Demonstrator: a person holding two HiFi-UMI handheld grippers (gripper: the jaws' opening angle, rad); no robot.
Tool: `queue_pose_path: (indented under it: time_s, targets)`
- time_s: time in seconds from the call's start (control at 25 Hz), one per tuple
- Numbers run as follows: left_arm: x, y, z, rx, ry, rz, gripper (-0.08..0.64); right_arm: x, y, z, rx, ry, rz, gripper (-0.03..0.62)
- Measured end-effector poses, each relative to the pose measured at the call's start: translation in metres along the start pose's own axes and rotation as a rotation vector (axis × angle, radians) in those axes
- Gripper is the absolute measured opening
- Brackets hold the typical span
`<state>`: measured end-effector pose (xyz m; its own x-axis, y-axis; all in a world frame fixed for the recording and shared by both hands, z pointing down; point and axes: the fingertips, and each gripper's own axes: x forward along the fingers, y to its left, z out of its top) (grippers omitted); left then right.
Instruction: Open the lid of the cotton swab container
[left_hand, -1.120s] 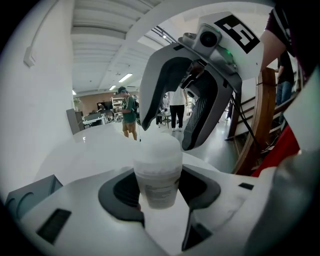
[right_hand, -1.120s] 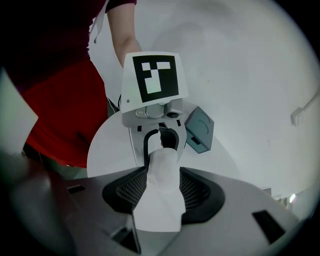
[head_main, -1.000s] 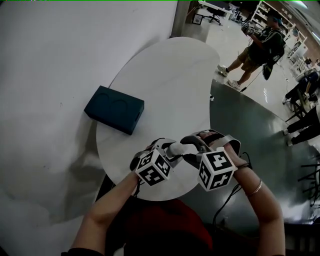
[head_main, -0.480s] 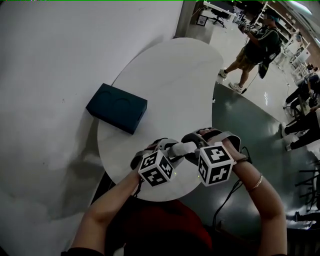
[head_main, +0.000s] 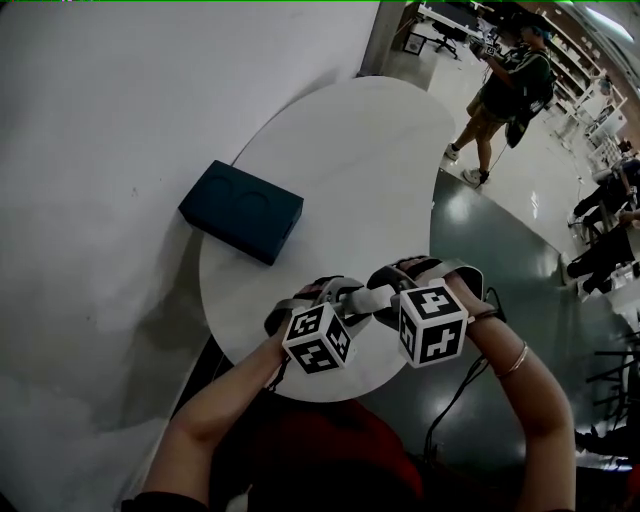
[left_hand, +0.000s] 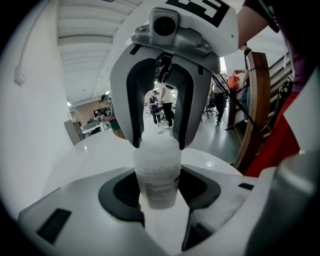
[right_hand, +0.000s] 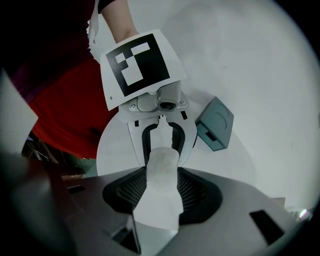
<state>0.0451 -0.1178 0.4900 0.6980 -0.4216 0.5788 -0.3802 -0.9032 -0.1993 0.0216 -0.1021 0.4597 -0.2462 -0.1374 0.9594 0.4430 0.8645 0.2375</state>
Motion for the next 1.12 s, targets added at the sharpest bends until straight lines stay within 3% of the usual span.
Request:
queue_pose_path:
  time_s: [1.12]
  targets:
    - [-0.012,-0.009,-0.003,0.017,-0.050,-0.009,0.219,-0.002,0.006,0.013,0.008,-0.026,0.068,0.193]
